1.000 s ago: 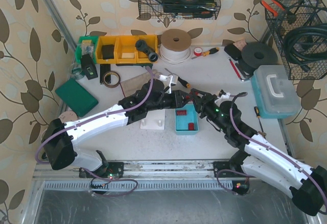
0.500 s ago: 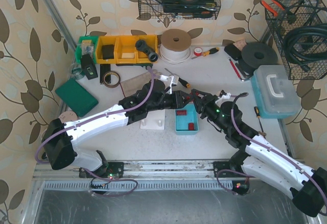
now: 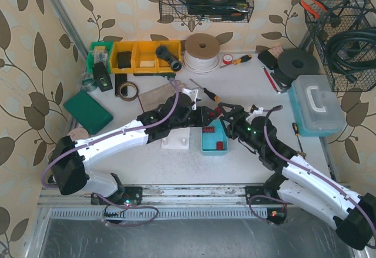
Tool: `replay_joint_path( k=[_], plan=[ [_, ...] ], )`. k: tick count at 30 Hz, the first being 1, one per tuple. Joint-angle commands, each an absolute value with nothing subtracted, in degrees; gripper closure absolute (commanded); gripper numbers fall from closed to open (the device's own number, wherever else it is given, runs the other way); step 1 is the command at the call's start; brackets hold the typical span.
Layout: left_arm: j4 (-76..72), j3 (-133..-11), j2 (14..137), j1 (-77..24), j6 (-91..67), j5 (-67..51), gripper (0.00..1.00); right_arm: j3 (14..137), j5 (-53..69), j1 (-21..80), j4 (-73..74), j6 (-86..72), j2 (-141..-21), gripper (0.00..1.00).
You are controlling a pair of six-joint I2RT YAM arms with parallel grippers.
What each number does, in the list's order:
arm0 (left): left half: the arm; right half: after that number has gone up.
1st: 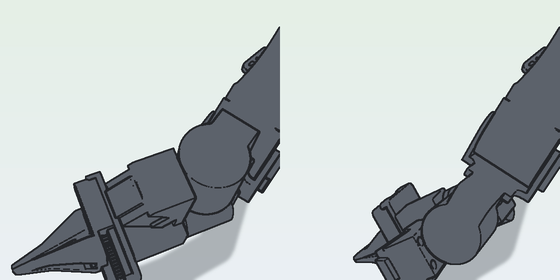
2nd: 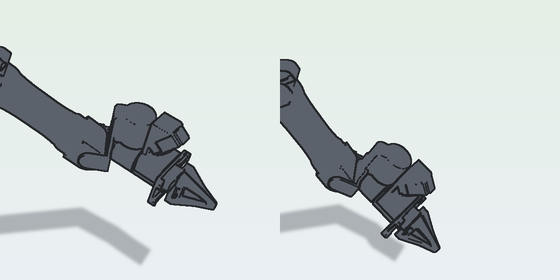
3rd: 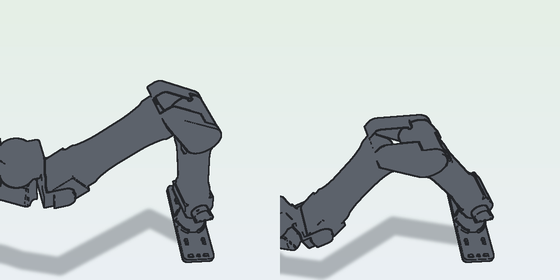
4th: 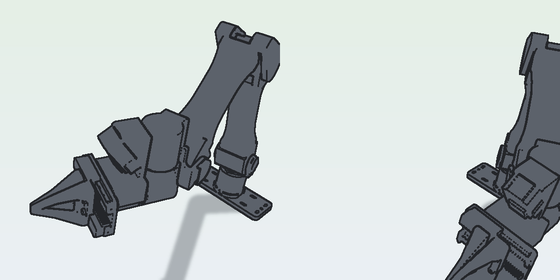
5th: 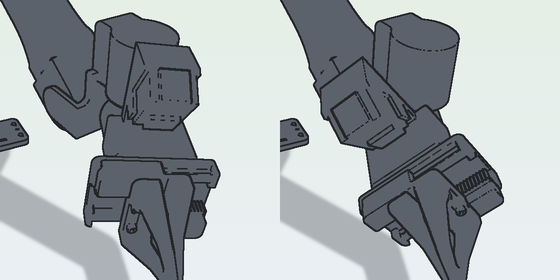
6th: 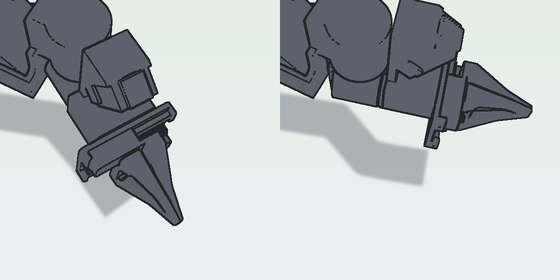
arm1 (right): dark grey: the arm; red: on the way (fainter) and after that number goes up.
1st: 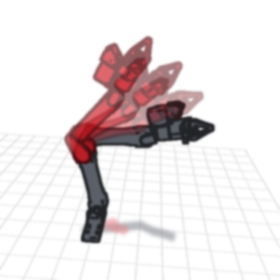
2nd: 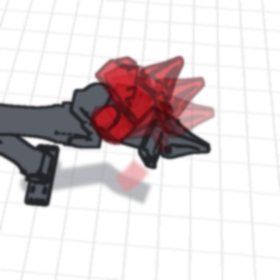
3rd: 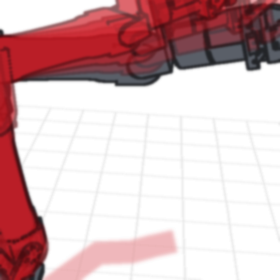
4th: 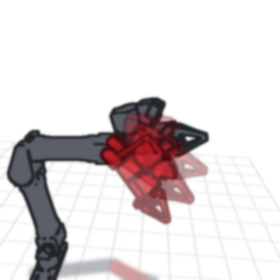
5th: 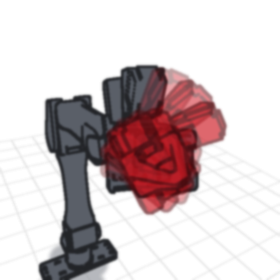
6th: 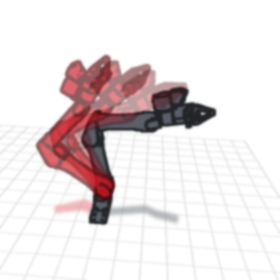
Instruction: Install the large spring
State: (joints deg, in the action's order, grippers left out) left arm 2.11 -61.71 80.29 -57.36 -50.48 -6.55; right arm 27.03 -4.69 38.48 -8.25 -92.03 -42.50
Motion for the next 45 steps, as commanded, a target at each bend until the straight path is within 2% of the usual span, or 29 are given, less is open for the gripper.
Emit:
replay_joint_path(
  k=[1,4,9,13,17,23,28,32,40,45],
  plan=[
    [3.6,-63.0,79.3,-57.2,-49.0,-2.8,1.00,30.1,-2.4,37.1,-3.5,-88.2,-43.3,0.21],
    [9.2,-64.0,77.0,-56.7,-48.0,-0.8,1.00,30.2,-0.4,34.9,-1.0,-86.4,-43.3,0.19],
    [26.9,-68.9,73.2,-55.0,-47.0,1.7,1.00,30.0,0.6,31.8,3.3,-80.2,-42.4,0.19],
    [41.3,-72.2,70.0,-54.3,-45.5,3.3,1.00,37.6,4.1,32.0,11.4,-67.7,-48.8,0.24],
    [56.6,-77.3,67.8,-50.8,-42.5,2.3,1.00,45.2,1.2,36.8,19.4,-55.0,-57.3,0.27],
    [78.6,-86.9,72.6,-48.5,-36.8,3.8,1.00,44.7,-2.9,42.9,14.9,-50.3,-64.0,0.24],
    [82.7,-86.9,76.4,-47.3,-33.6,0.8,1.00,44.3,-4.8,45.0,11.8,-47.1,-66.6,0.26],
    [86.3,-87.0,80.4,-46.5,-31.2,3.6,1.00,42.0,-6.8,45.2,11.7,-46.8,-66.1,0.26],
    [86.3,-89.3,88.8,-45.9,-28.6,2.3,1.00,38.1,-8.5,45.1,8.2,-46.9,-64.3,0.26],
    [85.3,-89.6,93.2,-45.9,-27.3,1.0,1.00,32.7,-13.0,45.2,2.8,-50.2,-61.6,0.22]
  ],
)
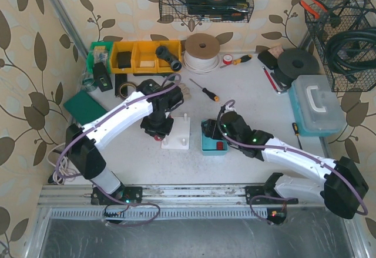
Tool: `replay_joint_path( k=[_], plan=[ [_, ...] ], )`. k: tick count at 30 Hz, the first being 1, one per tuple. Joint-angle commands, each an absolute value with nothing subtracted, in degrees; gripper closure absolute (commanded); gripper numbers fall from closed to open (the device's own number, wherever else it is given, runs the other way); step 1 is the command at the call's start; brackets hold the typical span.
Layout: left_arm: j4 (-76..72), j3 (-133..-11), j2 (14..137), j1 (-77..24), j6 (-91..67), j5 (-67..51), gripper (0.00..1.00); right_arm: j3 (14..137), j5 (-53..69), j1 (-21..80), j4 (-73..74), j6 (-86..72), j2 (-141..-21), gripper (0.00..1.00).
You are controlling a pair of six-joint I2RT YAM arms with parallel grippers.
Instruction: Install the large spring
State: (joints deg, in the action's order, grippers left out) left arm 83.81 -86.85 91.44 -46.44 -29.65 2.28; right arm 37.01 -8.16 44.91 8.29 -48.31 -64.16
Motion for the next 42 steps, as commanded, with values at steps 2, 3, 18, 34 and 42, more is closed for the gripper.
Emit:
replay_joint_path(
  k=[2,3,18,34,42],
  plan=[
    [85.1,-89.9,94.7,-45.8,-26.9,1.5,1.00,29.7,-15.3,45.5,-1.3,-51.5,-59.5,0.01],
    [84.5,-89.8,95.1,-45.7,-26.7,1.3,1.00,28.5,-16.5,45.6,-2.5,-52.1,-58.4,0.00],
    [80.0,-87.7,99.2,-44.4,-25.3,-0.7,1.00,29.6,-20.1,47.3,-0.4,-51.7,-59.1,0.00],
    [77.5,-85.3,100.6,-43.0,-24.3,-2.3,1.00,29.1,-21.3,47.9,-0.4,-51.8,-57.6,0.01],
    [76.9,-85.4,102.3,-43.0,-24.3,-2.0,1.00,29.4,-21.1,48.2,-0.4,-51.3,-57.6,0.01]
  ],
)
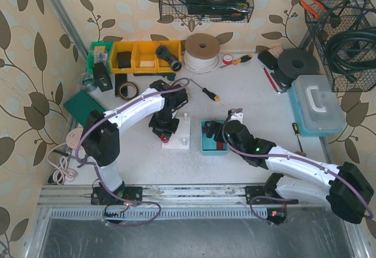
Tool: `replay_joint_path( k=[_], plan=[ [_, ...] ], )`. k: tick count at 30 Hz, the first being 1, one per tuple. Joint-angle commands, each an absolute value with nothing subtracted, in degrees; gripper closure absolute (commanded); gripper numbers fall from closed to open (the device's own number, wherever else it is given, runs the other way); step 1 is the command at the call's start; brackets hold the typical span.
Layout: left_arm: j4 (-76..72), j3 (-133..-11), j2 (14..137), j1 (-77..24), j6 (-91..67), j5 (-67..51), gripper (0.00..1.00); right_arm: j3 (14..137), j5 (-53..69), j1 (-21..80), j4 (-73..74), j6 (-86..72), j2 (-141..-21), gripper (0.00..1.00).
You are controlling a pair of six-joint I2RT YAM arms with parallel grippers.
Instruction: Install the large spring
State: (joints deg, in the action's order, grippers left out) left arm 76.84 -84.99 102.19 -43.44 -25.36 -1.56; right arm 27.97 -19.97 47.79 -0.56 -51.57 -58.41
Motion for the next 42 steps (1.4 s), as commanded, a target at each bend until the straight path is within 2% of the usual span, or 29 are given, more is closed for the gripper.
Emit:
replay_joint_path(
  k=[1,20,42],
  plan=[
    [76.7,-85.4,102.4,-43.0,-24.2,-2.3,1.00,29.4,-21.1,48.2,-0.4,-51.1,-57.6,0.01],
    [68.8,-79.7,100.8,-42.8,-24.0,-5.7,1.00,29.8,-21.3,48.9,-0.3,-50.4,-57.8,0.02],
    [68.7,-79.4,103.8,-42.8,-24.3,-4.4,1.00,29.9,-21.5,49.0,-0.1,-50.2,-57.7,0.02]
  ],
)
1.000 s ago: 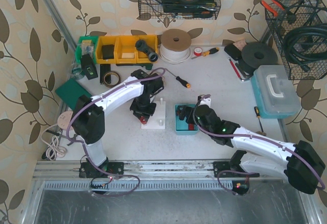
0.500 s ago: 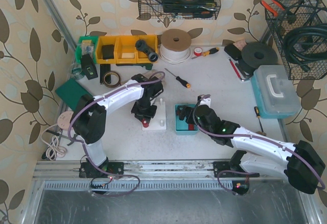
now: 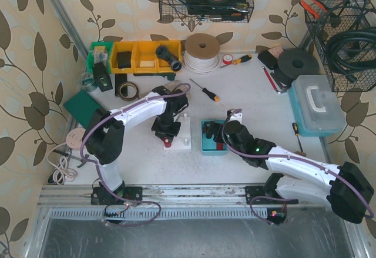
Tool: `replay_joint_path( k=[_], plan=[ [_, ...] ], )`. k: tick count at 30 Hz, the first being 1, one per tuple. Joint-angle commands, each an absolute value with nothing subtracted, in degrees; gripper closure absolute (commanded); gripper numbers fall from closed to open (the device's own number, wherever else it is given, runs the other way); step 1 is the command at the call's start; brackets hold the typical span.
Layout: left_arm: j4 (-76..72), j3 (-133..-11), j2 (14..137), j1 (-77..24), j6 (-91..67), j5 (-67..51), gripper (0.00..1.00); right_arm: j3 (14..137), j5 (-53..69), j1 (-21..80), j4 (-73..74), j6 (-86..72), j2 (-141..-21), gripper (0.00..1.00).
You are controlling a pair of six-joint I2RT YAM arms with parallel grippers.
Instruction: Install the large spring
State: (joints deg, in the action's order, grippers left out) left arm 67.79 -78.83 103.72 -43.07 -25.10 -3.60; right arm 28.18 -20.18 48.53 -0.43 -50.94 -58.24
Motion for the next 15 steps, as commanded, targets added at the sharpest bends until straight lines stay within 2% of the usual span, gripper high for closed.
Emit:
replay_joint_path(
  k=[1,3,4,7,9,12,15],
  plan=[
    [68.8,-79.6,103.9,-42.9,-24.3,-4.4,1.00,30.0,-21.5,49.0,0.0,-50.2,-57.7,0.02],
    [69.2,-79.9,104.1,-42.8,-24.4,-4.5,0.99,29.9,-21.5,49.0,0.0,-50.3,-57.6,0.02],
    [69.4,-80.1,103.9,-42.9,-24.4,-4.4,0.95,29.9,-21.5,49.0,0.0,-50.3,-57.5,0.02],
    [69.8,-80.5,103.3,-42.9,-24.7,-4.4,0.61,30.0,-21.7,49.0,0.1,-50.4,-57.7,0.02],
    [69.9,-80.5,103.0,-42.9,-24.9,-4.7,0.47,30.5,-21.8,49.0,0.4,-50.0,-58.0,0.02],
    [71.1,-81.6,103.1,-42.9,-25.7,-4.3,0.40,31.1,-21.9,49.3,1.1,-49.5,-58.2,0.02],
    [72.7,-84.1,102.2,-43.0,-26.8,-3.9,0.38,31.1,-22.3,49.4,2.1,-49.3,-57.2,0.02]
  ],
)
